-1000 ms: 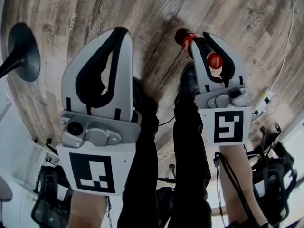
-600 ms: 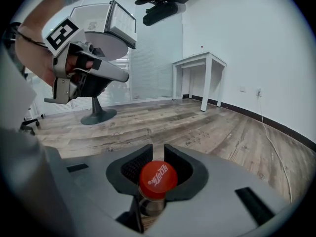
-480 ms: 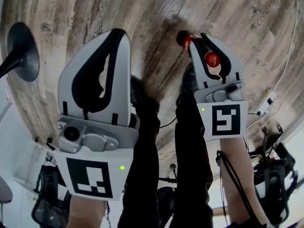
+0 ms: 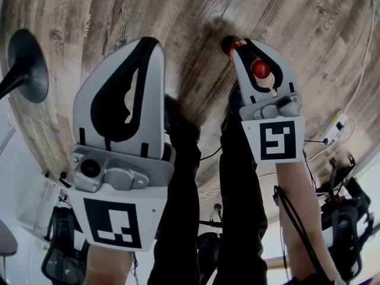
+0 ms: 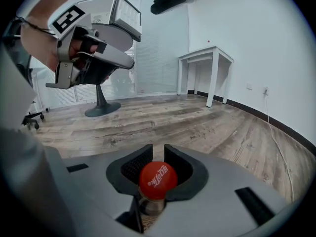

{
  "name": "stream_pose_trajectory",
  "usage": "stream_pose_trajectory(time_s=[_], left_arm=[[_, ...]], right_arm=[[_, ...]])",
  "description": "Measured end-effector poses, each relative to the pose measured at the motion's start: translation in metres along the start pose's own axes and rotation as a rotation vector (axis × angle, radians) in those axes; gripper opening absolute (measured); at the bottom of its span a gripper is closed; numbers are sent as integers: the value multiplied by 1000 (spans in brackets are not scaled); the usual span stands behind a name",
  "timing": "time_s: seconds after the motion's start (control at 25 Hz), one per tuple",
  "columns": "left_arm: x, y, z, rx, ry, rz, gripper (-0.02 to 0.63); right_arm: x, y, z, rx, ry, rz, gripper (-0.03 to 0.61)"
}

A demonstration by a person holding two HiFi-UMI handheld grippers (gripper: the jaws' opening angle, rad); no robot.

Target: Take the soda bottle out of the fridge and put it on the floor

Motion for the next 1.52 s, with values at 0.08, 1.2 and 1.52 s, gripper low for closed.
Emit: stream_pose_trajectory(time_s=[0.08,1.2,1.52], left_arm=[[-1,1,-1,-2,0,-1,17],[22,12,-79,-12,-83,-67,17],[49,28,-160,-56,-182,-124,17]], right_arm=[[-3,0,-2,17,8,-16,88],[24,-1,-105,40,-106,-46,169],[53,-21,-209,-9,-288,14,146]])
Point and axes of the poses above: the fingertips, and each gripper's own axes: x backward along the fingers, y to its left, z out of its underside, the point moved 8 cm from there along x, backward along the fingers, and after that the axes turned 3 degrees about -x, right-handed, at the moved point
